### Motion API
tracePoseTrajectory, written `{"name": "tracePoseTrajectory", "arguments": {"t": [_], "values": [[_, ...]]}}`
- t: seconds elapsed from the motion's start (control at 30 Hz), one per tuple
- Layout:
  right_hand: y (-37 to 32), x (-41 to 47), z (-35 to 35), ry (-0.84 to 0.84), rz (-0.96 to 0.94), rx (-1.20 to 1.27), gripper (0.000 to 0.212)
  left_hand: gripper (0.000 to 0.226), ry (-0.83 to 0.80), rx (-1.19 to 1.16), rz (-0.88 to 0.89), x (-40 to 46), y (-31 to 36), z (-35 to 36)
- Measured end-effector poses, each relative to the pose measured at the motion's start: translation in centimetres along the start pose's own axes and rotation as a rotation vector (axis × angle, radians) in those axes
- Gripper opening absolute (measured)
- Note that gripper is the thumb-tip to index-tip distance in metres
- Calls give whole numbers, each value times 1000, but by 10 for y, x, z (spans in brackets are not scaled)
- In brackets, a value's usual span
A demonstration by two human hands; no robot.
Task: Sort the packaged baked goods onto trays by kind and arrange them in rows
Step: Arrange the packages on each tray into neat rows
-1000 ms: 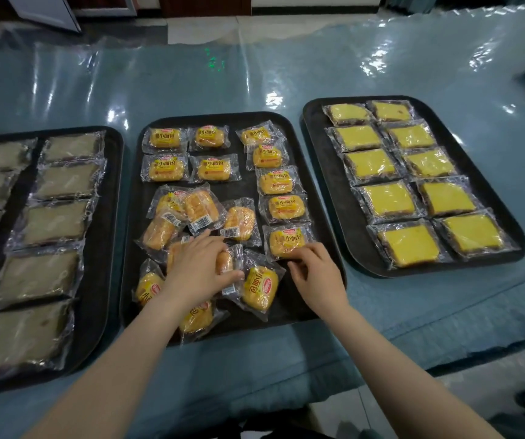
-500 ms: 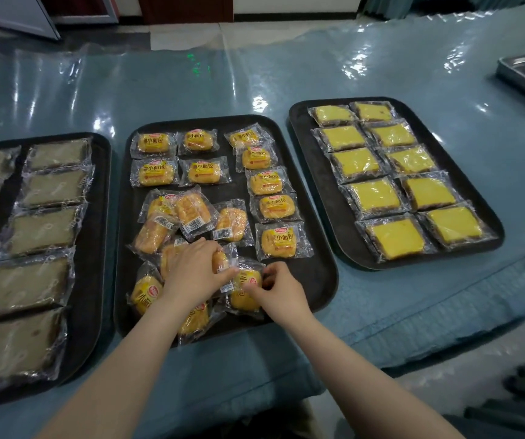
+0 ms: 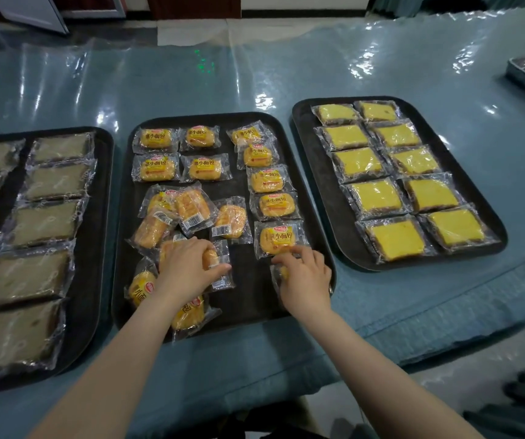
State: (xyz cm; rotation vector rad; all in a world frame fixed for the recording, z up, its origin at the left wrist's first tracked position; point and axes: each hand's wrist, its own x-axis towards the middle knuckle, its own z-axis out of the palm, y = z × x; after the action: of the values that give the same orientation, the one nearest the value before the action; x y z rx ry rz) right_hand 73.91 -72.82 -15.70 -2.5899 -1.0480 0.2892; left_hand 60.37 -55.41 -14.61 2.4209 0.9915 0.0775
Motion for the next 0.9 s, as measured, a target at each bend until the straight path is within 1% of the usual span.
{"name": "tracePoseTrajectory", "arguments": {"t": [0.07, 0.1, 0.2, 0.27, 0.37, 0.43, 0.5, 0.6, 0.67, 0.73, 0.8, 0.83, 0.87, 0.9], "values": [[5, -1, 5, -101, -82, -28, 35, 42, -4, -6, -5, 0, -1, 0], [8, -2, 7, -121, -119, -52, 32, 42, -8, -5, -9, 0, -1, 0], [18, -5, 8, -86, -193, -69, 33, 40, -1, 11, -2, 2, -1, 2], [18, -6, 10, -96, -273, -87, 36, 38, 5, 18, 2, 2, 0, 4], [15, -1, 10, -112, -361, -96, 35, 35, 5, 6, -17, 2, 2, 6], [12, 11, 4, -94, -388, -62, 33, 30, 18, -4, -12, 2, 4, 5], [6, 28, -5, -61, -398, 25, 28, 27, 45, -24, -21, 2, 5, 0], [-7, 56, -10, -54, -399, 121, 22, 23, 74, -76, -82, 2, 6, -8], [-17, 77, -6, -50, -427, 62, 27, 21, 128, -126, -130, 3, 5, -13], [-29, 97, 0, -81, -464, -51, 43, 19, 219, -183, -161, 3, 6, -20], [-41, 114, 6, -174, -525, -140, 62, 20, 293, -289, -180, 3, 3, -28], [-47, 123, 9, -223, -553, -166, 70, 17, 316, -358, -203, 5, 2, -31], [-52, 131, 11, -260, -574, -180, 75, 12, 325, -401, -224, 7, 0, -34], [-56, 139, 13, -286, -592, -183, 78, 9, 325, -386, -238, 10, -2, -35]]}}
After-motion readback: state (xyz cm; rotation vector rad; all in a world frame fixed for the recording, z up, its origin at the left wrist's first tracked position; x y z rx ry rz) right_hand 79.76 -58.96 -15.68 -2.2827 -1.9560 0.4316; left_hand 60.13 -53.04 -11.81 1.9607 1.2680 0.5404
